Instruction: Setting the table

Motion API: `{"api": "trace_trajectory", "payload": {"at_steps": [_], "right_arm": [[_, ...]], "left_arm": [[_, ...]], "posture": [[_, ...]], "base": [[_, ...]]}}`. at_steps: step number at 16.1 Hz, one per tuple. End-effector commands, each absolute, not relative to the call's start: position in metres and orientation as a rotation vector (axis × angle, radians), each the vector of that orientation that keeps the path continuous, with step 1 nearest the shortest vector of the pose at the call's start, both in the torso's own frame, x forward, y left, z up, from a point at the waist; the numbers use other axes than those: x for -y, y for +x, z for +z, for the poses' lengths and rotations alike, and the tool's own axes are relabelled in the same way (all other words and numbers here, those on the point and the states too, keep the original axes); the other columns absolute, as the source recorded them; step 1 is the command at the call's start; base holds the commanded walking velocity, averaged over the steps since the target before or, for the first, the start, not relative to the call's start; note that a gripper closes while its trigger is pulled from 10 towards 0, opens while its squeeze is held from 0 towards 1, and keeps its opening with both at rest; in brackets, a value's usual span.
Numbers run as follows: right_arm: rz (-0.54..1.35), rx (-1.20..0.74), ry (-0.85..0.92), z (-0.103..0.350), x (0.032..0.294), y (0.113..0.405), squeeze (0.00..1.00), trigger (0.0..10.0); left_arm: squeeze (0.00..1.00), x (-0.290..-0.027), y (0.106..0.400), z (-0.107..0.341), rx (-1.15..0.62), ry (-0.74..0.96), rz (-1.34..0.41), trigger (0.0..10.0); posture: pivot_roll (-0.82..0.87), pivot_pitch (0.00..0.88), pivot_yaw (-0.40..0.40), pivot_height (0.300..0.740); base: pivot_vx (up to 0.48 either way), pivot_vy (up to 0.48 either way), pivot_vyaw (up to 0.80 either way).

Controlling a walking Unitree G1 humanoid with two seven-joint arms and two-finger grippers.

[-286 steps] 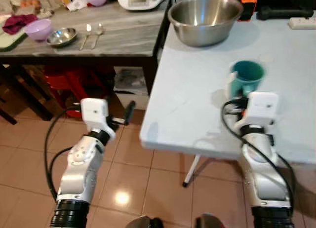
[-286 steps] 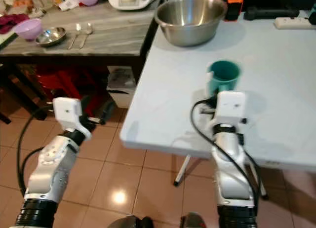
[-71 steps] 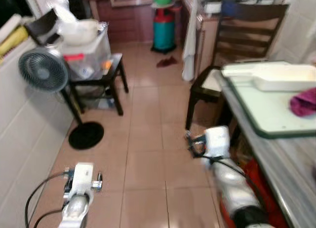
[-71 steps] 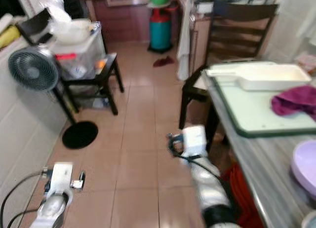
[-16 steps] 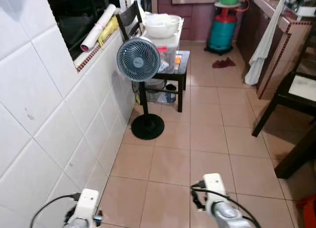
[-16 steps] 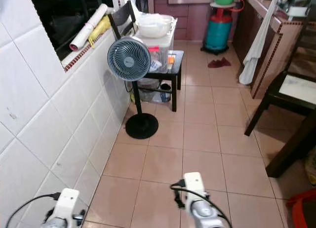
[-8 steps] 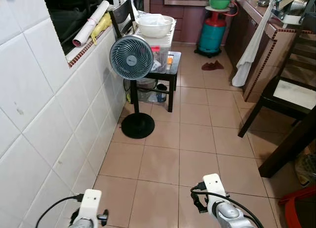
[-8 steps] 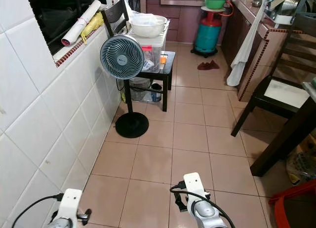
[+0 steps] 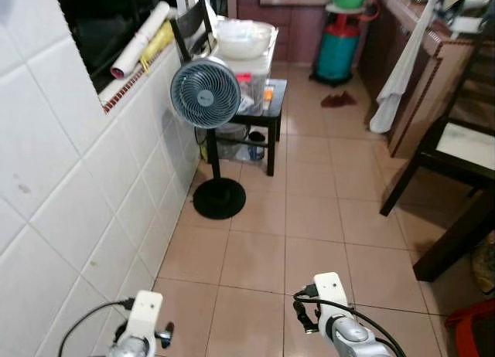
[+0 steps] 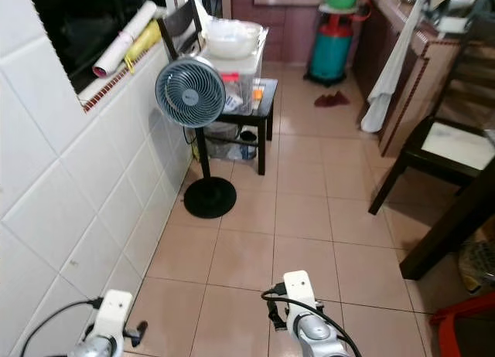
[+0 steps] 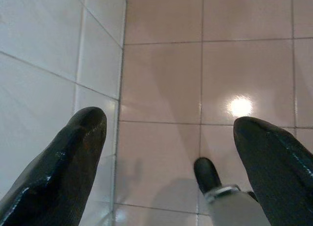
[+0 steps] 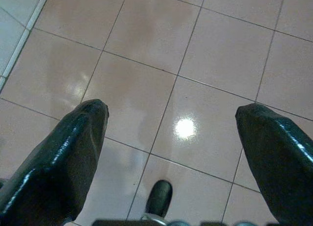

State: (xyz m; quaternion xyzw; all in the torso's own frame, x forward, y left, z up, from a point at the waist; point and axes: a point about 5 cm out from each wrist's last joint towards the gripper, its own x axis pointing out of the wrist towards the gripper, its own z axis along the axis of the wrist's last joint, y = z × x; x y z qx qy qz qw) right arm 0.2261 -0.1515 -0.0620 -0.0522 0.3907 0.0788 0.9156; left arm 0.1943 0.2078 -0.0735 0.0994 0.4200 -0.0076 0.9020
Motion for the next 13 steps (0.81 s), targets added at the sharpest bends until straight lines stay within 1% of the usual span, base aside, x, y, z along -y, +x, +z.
{"api": "trace_trajectory", "payload": {"at_steps": [1,7,13], "right_arm": [[0.155,-0.808,-0.108,-0.0627,0.1518,0.2252,0.0,10.0],[0.168,-0.804,-0.124,-0.0621,0.1528,0.2258,0.0,10.0],[0.188,-0.794,-0.134,-0.0599,0.1483,0.2296,0.0,10.0]], "left_arm": [[0.0,-0.209,0.2003,-0.0696,-0.845,0.215,-0.032,10.0],[0.0,-0.2064,0.1974,-0.0717,-0.854,0.217,-0.039,10.0],[0.0,-0.2026,0.1973,-0.0727,-0.859,0.219,-0.04,10.0]], "posture": [[-0.08,0.0,0.039,0.74],[-0.08,0.0,0.037,0.74],[-0.08,0.0,0.037,0.74]], "base": [[0.326,0.0,0.0],[0.339,0.0,0.0],[0.326,0.0,0.0]]}}
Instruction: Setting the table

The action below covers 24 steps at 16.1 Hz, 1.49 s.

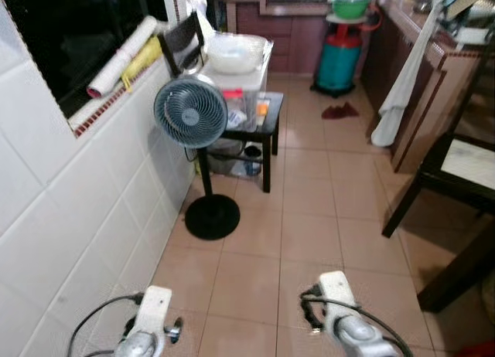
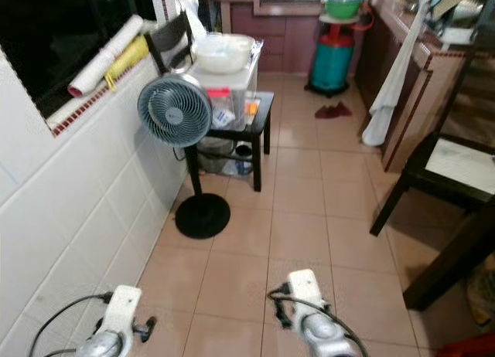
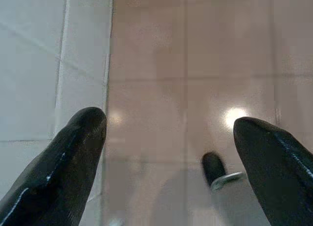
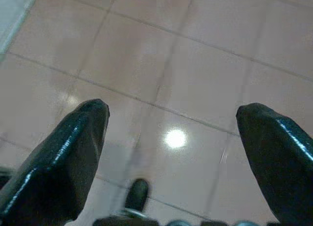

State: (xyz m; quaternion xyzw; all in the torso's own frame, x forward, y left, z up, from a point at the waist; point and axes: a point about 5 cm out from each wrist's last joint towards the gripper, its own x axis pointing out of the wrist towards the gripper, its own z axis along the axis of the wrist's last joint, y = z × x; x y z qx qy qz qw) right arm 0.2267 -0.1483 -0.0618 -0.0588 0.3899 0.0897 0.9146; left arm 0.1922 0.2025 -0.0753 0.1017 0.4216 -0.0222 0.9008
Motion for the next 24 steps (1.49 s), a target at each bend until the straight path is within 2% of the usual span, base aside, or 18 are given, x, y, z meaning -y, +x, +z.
{"api": "trace_trajectory", "payload": {"at_steps": [1,3,9,19,20,24], "right_arm": [[0.189,-0.792,-0.133,-0.06,0.148,0.23,0.0,10.0],[0.186,-0.793,-0.131,-0.06,0.148,0.23,0.0,10.0],[0.195,-0.8,-0.138,-0.061,0.149,0.228,0.0,10.0],[0.159,-0.858,-0.12,-0.068,0.159,0.217,0.0,10.0],[0.142,-0.862,-0.104,-0.068,0.162,0.216,0.0,10.0],[0.089,-0.866,-0.063,-0.07,0.17,0.212,0.0,10.0]], "left_arm": [[0.0,-0.203,0.197,-0.073,-0.862,0.225,-0.04,10.0],[0.0,-0.204,0.197,-0.073,-0.863,0.231,-0.04,10.0],[0.0,-0.21,0.195,-0.073,-0.874,0.238,0.014,10.0],[0.0,-0.214,0.174,-0.083,-0.956,0.272,0.054,10.0],[0.0,-0.211,0.172,-0.085,-0.962,0.262,0.049,10.0],[0.0,-0.175,0.177,-0.087,-0.903,0.1,0.031,10.0]], "posture": [[-0.08,0.0,0.037,0.74],[-0.09,0.0,0.044,0.74],[-0.09,0.0,0.035,0.74],[-0.1,0.0,0.039,0.74],[-0.11,0.0,0.04,0.74],[-0.11,0.0,0.039,0.74]], "base": [[0.322,0.0,0.0],[0.309,0.0,0.0],[0.0,0.0,0.0],[0.0,0.0,0.0],[0.0,0.0,0.0],[0.0,0.0,0.0]]}}
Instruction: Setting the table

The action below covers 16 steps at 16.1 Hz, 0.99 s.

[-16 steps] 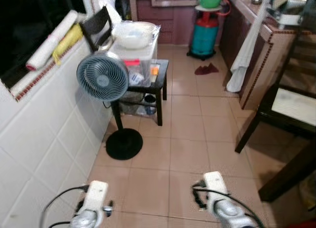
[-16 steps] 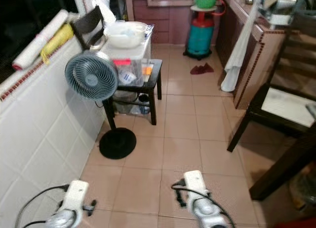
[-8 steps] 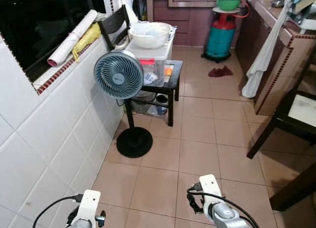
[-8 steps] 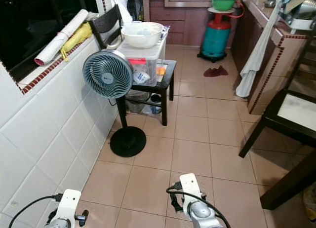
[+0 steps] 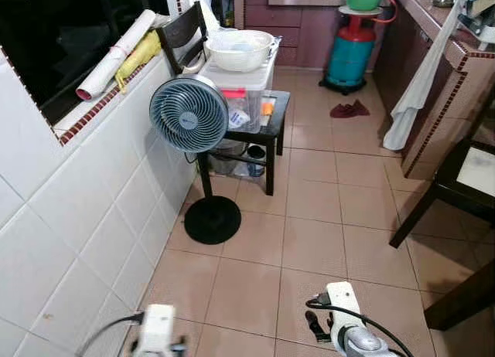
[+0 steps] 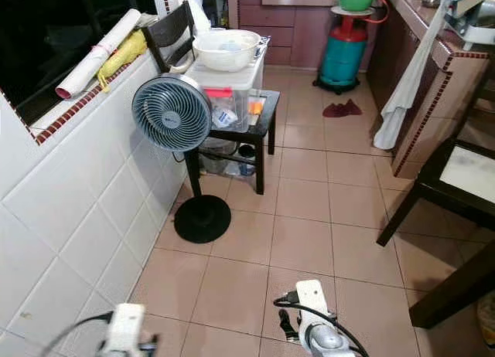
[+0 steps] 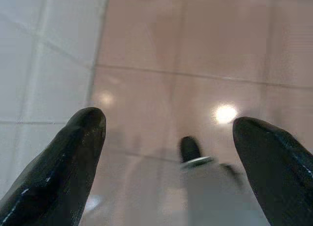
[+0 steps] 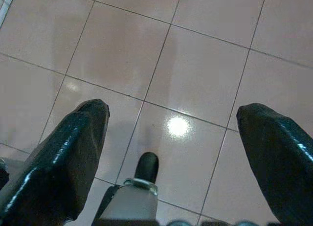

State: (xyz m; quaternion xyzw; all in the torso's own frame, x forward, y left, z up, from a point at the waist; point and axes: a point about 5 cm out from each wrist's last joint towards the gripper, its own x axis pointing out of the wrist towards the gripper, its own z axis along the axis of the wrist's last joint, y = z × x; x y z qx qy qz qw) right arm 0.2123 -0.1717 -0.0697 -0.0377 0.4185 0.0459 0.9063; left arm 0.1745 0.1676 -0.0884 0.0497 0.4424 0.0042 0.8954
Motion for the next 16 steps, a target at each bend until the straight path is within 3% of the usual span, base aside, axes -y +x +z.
{"api": "trace_trajectory", "payload": {"at_steps": [1,4,11,16], "right_arm": [[0.081,-0.863,-0.051,-0.07,0.17,0.212,0.0,10.0],[0.075,-0.852,-0.033,-0.067,0.169,0.217,0.0,10.0],[0.074,-0.835,-0.017,-0.064,0.161,0.224,0.0,10.0],[0.078,-0.773,-0.005,-0.052,0.159,0.243,0.0,10.0]], "left_arm": [[0.0,-0.169,0.179,-0.086,-0.896,0.086,0.029,10.0],[0.0,-0.162,0.195,-0.079,-0.87,0.084,-0.001,10.0],[0.0,-0.217,0.221,-0.058,-0.811,0.102,0.088,10.0],[0.0,-0.2,0.236,-0.051,-0.755,0.081,0.065,10.0]], "posture": [[-0.11,0.0,0.039,0.74],[-0.12,0.0,0.042,0.74],[-0.12,0.0,0.048,0.74],[-0.12,0.0,0.046,0.74]], "base": [[0.0,0.0,0.0],[0.0,0.0,0.0],[0.0,0.0,0.0],[0.0,0.0,0.0]]}}
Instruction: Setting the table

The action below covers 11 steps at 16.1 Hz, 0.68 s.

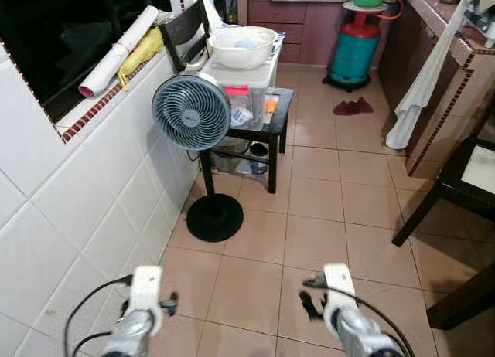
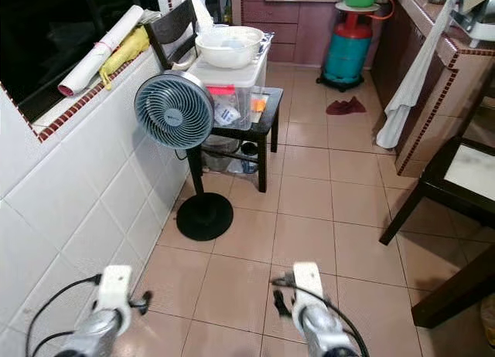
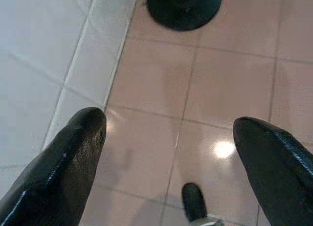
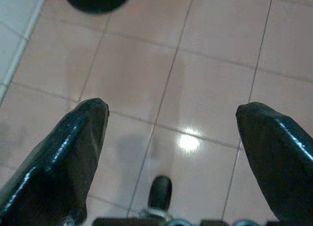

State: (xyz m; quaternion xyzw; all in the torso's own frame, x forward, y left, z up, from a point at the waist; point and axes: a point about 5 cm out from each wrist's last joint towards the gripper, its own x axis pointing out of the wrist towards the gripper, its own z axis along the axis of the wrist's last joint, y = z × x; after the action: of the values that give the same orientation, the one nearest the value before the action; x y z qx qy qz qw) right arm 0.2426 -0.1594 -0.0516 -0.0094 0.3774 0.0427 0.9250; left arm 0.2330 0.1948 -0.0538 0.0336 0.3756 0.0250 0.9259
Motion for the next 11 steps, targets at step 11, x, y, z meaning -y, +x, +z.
{"api": "trace_trajectory", "payload": {"at_steps": [11], "right_arm": [[0.114,-0.799,-0.053,-0.056,0.151,0.237,0.0,10.0]], "left_arm": [[0.0,-0.186,0.221,-0.064,-0.833,0.12,-0.007,10.0]], "posture": [[-0.13,0.0,0.051,0.74]], "base": [[0.0,0.0,0.0]]}}
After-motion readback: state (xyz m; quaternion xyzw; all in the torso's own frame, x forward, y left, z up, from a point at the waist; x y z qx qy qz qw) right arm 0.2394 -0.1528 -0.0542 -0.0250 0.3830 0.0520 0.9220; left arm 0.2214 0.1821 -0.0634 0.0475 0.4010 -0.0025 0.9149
